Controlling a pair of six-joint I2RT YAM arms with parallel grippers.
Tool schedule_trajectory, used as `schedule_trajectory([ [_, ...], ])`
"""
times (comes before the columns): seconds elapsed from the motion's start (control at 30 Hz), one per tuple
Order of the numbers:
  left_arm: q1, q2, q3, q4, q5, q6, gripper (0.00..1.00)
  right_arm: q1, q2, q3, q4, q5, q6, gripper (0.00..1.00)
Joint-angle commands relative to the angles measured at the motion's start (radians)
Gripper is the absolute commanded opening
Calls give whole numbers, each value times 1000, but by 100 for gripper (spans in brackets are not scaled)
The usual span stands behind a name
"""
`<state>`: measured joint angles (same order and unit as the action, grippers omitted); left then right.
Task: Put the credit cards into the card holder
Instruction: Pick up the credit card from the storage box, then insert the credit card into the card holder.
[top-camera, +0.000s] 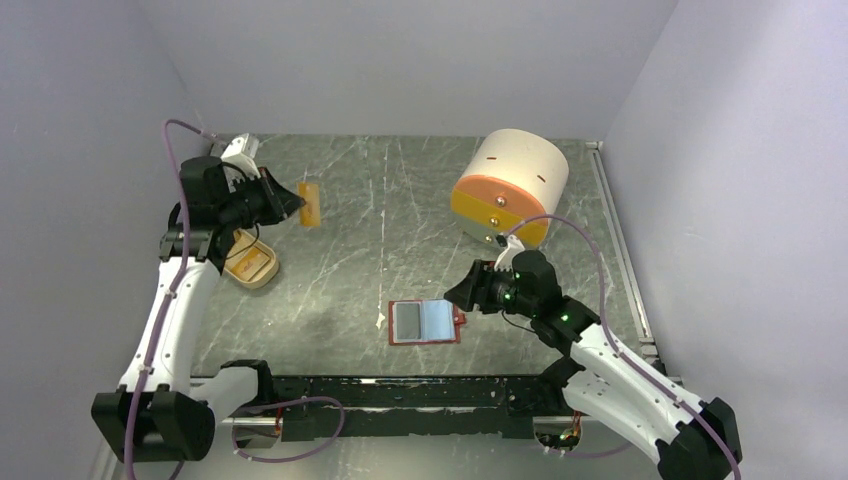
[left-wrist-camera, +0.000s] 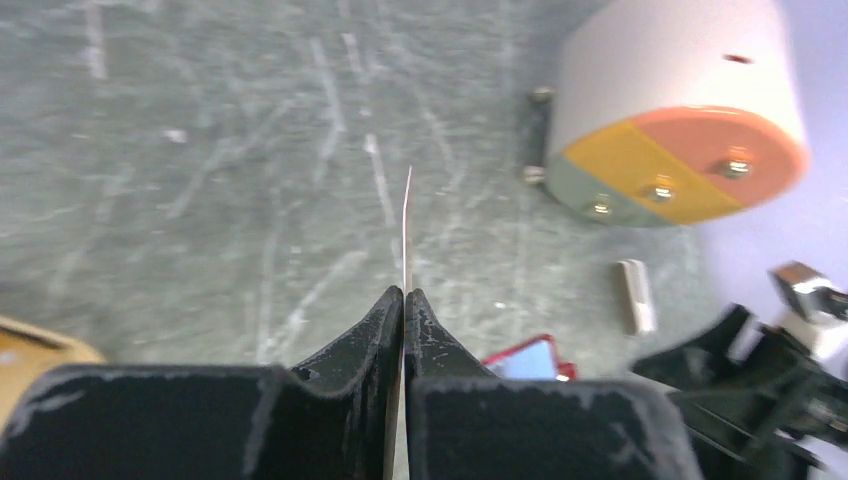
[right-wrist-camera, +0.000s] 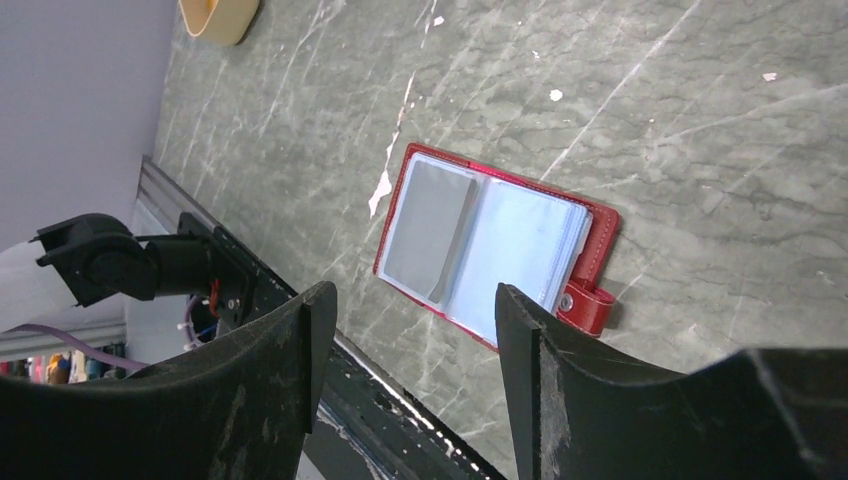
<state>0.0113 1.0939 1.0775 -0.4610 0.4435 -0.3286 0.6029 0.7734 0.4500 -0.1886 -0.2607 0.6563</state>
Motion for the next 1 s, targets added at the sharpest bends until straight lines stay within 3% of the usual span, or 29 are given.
schedule_trajectory([
  [0.0, 4, -45, -86, 132, 254, -209, 9, -8, -38, 16, -51, 54, -4, 63],
  [0.17, 0, -81, -232, 238, 378, -376, 9, -8, -40, 12, -69, 80, 4, 63],
  [0.4, -125, -199, -381, 262, 254, -454, 9, -8, 3, -8, -35, 70, 22, 60],
  [0.57, -318, -201, -469, 352, 144, -557, 9, -6, 49, -31, 0, 51, 32, 57],
  [0.73, -481, -139, -563, 529, 43, -680, 9, -6, 61, -37, 11, 52, 31, 58],
  [0.97, -619, 69, -630, 767, -18, -727, 9, -7, 77, -47, 21, 54, 26, 60],
])
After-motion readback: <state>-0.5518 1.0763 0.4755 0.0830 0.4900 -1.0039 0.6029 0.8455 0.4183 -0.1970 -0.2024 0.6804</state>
